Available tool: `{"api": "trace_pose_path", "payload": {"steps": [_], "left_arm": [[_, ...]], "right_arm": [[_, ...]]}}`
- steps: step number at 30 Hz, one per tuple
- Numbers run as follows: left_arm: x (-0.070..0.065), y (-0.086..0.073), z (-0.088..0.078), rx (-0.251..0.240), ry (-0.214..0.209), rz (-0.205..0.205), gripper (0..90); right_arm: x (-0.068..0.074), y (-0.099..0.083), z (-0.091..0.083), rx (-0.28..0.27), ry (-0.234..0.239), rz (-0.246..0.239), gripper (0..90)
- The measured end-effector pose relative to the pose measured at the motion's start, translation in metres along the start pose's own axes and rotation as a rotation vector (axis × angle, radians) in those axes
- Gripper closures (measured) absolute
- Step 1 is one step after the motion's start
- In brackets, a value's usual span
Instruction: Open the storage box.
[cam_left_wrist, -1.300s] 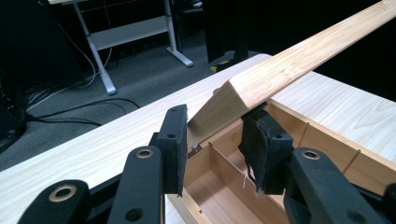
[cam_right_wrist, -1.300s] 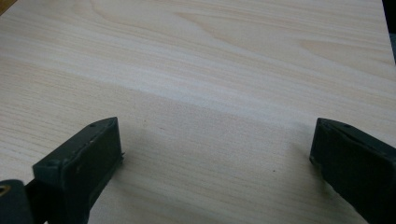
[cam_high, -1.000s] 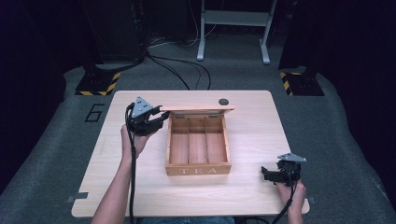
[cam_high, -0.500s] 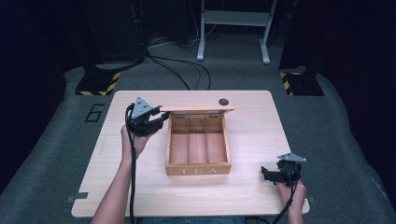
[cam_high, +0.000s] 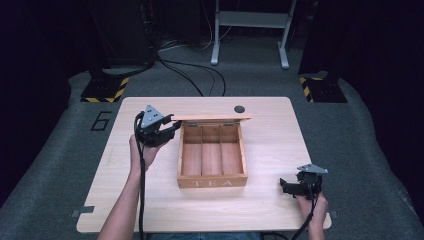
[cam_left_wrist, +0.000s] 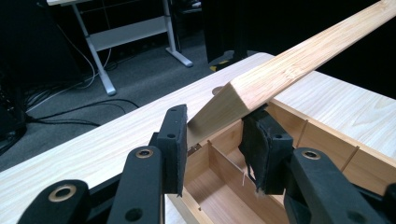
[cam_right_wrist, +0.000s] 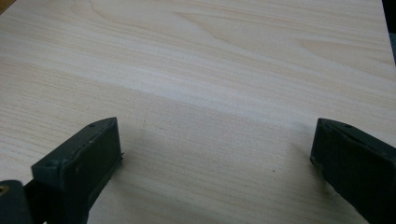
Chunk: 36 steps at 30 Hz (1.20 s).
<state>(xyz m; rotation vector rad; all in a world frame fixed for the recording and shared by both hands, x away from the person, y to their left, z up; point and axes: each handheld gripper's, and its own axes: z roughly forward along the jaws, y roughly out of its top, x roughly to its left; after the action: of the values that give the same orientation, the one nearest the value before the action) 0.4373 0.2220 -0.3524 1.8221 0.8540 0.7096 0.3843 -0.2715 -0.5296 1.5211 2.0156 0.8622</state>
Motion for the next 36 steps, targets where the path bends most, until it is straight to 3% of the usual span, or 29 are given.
{"api": "trace_pose_path", "payload": {"steps": [36], "left_arm": [[-0.0012, -0.0017, -0.0011, 0.001, -0.002, 0.011, 61.2]], "right_arm": [[0.0, 0.0, 0.0, 0.0, 0.0, 0.0, 1.4]]}}
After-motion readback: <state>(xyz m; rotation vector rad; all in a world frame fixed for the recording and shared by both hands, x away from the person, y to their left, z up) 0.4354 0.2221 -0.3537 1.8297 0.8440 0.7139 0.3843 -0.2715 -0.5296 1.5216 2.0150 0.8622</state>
